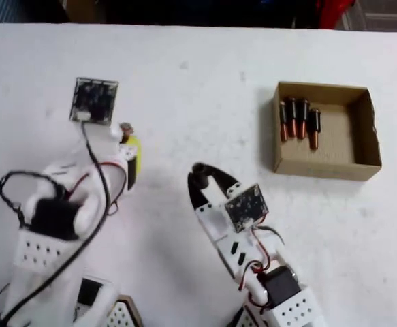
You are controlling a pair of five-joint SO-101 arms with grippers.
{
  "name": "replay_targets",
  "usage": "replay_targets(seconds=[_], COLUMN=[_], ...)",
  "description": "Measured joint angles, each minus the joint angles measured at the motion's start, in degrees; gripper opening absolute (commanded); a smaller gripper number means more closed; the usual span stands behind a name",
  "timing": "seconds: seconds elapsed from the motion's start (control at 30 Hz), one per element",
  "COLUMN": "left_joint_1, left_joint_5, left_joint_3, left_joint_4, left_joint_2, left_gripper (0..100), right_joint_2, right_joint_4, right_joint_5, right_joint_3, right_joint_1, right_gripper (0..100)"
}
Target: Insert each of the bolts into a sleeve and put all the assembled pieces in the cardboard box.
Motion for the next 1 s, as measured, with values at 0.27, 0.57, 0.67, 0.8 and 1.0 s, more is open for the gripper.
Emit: replay_targets(seconds=[0.27, 0.57, 0.67, 0.8, 1.0], left_joint_1=[1.49, 9.85, 11.69, 16.26, 18.81], left_joint_5=[0.00, 7.74, 9.05, 9.23, 9.23], left_joint_3=[1.67, -2.90, -3.08, -1.23, 2.11], left_joint_4=[-7.82, -10.46, -14.86, -19.87, -21.45], left_joint_2=[-5.36, -5.45, -5.54, -5.63, -5.54], left_gripper=[2, 2, 2, 2, 2], right_joint_2=[0.00, 0.00, 0.00, 0.00, 0.00], right_joint_4=[-4.48, -5.27, -5.27, -5.27, -5.27], right_joint_5=[0.00, 0.00, 0.00, 0.00, 0.00], right_joint_3=[0.00, 0.00, 0.00, 0.00, 0.00], right_joint_1=[-0.18, -3.69, -3.60, -3.60, -3.60], right_gripper=[1.7, 1.7, 1.7, 1.7, 1.7])
